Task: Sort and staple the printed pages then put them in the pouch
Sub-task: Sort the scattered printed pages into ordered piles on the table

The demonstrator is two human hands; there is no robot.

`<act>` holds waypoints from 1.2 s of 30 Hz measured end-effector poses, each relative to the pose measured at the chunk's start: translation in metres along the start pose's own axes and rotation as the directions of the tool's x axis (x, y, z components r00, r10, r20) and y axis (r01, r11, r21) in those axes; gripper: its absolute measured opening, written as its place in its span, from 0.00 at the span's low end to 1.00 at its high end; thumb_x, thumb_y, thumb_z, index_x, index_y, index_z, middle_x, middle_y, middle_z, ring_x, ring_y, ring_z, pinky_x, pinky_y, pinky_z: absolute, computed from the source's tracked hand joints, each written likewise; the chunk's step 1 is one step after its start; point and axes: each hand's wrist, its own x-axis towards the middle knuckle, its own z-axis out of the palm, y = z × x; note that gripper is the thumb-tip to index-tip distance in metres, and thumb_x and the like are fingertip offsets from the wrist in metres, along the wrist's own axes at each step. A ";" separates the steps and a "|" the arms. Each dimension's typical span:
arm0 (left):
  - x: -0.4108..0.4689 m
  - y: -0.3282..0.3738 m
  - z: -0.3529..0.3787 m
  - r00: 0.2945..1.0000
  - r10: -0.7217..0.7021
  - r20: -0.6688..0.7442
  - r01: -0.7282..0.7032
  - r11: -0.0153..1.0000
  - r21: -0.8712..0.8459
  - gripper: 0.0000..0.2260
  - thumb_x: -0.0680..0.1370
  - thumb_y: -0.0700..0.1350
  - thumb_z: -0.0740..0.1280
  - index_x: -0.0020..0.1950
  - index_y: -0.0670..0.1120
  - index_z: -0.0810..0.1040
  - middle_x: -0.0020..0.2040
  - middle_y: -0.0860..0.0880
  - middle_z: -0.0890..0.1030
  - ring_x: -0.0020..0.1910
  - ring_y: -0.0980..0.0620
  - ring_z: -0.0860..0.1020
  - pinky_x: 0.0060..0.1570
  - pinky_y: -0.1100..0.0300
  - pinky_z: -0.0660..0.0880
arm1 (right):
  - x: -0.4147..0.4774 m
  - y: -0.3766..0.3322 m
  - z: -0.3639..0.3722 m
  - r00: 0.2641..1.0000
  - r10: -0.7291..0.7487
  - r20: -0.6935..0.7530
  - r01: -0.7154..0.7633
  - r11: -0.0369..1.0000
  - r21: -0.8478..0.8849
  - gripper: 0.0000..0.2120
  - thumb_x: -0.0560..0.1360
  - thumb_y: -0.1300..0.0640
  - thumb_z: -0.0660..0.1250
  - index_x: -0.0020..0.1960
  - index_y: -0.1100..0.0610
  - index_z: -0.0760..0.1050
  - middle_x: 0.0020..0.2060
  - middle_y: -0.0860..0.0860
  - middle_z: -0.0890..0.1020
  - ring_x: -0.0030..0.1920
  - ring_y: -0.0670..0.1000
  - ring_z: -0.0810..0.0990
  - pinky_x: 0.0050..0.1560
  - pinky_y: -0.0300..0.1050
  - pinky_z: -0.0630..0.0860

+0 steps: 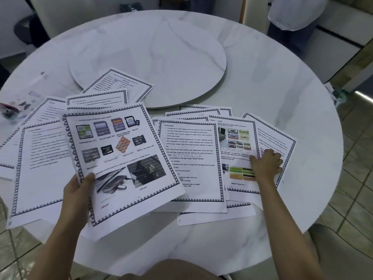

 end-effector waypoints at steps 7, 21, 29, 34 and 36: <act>-0.003 0.005 0.005 1.000 0.002 0.009 -0.002 1.000 0.011 0.14 0.81 0.41 0.57 0.65 0.40 0.71 0.54 0.41 0.77 0.43 0.44 0.77 0.51 0.51 0.70 | 0.008 -0.001 -0.002 0.999 0.046 0.016 -0.048 0.991 0.124 0.19 0.72 0.61 0.67 0.61 0.63 0.73 0.60 0.63 0.74 0.63 0.63 0.69 0.63 0.55 0.64; -0.008 0.007 -0.002 1.000 0.015 0.007 -0.015 0.998 -0.057 0.07 0.81 0.40 0.57 0.57 0.45 0.71 0.53 0.41 0.76 0.40 0.51 0.76 0.50 0.52 0.70 | 0.032 0.022 -0.071 0.958 0.026 -0.285 0.109 0.888 0.448 0.14 0.77 0.59 0.62 0.58 0.68 0.75 0.53 0.66 0.80 0.55 0.62 0.78 0.57 0.47 0.72; -0.005 0.007 -0.005 1.000 0.007 -0.013 -0.008 0.997 -0.074 0.14 0.81 0.41 0.58 0.65 0.39 0.71 0.54 0.41 0.76 0.40 0.52 0.75 0.53 0.52 0.69 | 0.046 0.024 -0.105 0.940 0.114 -0.321 0.102 0.805 0.584 0.14 0.76 0.56 0.64 0.55 0.66 0.77 0.50 0.61 0.82 0.45 0.50 0.75 0.54 0.46 0.74; -0.007 0.009 -0.006 1.000 0.013 -0.007 -0.013 0.996 -0.094 0.09 0.81 0.41 0.58 0.60 0.43 0.72 0.51 0.42 0.77 0.40 0.52 0.76 0.52 0.51 0.70 | 0.036 0.009 -0.095 0.964 0.077 -0.253 0.113 0.746 0.657 0.12 0.76 0.58 0.64 0.53 0.66 0.77 0.45 0.56 0.79 0.46 0.50 0.75 0.50 0.41 0.73; -0.007 0.009 -0.007 1.000 0.015 -0.001 -0.015 0.996 -0.092 0.06 0.81 0.41 0.58 0.54 0.46 0.73 0.46 0.45 0.78 0.39 0.53 0.77 0.45 0.54 0.73 | 0.030 0.000 -0.086 0.973 0.047 -0.227 0.121 0.735 0.667 0.11 0.77 0.59 0.64 0.53 0.66 0.76 0.45 0.55 0.78 0.46 0.50 0.75 0.49 0.39 0.71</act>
